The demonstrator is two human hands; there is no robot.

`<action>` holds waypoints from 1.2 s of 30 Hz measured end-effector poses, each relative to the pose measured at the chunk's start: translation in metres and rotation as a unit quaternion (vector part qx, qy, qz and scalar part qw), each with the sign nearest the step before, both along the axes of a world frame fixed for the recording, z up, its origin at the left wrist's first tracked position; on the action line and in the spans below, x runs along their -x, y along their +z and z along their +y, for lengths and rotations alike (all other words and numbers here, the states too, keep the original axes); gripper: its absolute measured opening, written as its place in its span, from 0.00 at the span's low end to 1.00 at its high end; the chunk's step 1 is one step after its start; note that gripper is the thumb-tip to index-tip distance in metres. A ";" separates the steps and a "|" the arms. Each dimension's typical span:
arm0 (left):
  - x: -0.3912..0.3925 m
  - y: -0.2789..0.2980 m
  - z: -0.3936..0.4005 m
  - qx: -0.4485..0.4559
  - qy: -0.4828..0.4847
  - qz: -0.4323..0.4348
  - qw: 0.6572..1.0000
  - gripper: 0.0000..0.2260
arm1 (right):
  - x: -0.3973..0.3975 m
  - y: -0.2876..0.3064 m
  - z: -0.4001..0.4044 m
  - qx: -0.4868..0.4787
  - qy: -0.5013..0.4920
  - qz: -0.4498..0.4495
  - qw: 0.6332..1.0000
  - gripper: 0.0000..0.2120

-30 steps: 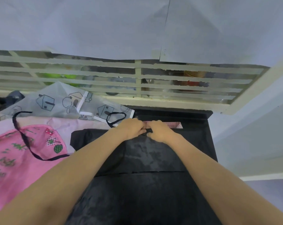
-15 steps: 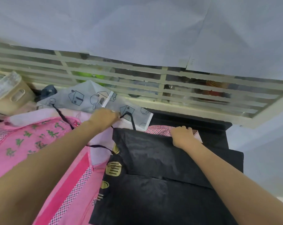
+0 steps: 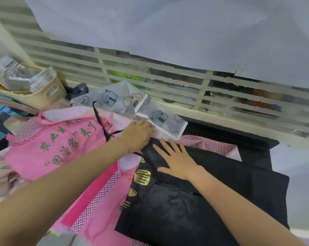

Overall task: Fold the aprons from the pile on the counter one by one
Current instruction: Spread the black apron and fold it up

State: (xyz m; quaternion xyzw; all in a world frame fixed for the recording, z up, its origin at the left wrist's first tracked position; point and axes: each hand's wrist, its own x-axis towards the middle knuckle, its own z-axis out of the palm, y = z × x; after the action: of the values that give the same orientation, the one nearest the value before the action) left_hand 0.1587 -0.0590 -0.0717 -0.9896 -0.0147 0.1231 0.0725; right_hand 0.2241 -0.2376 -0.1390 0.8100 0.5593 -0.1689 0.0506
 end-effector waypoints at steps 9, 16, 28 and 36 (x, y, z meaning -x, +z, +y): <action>0.015 -0.038 -0.007 0.045 -0.012 0.172 0.984 0.27 | 0.001 -0.009 -0.022 0.043 -0.106 0.055 0.992 0.42; -0.027 -0.037 0.005 0.254 0.151 0.114 0.949 0.19 | -0.045 0.020 -0.026 -0.005 -0.245 0.128 0.961 0.22; -0.033 -0.016 0.021 0.388 0.247 0.204 0.864 0.16 | -0.058 0.024 -0.013 -0.014 -0.288 0.300 0.909 0.20; -0.025 -0.009 0.023 0.604 0.360 0.170 0.691 0.17 | -0.051 0.038 0.015 -0.107 -0.298 0.379 0.870 0.15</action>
State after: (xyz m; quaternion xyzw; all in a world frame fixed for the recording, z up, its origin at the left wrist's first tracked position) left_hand 0.1833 -0.0356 -0.0808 -0.7010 -0.2794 0.2880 -0.5895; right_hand 0.2748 -0.2224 -0.1006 0.8126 0.2820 -0.4089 -0.3050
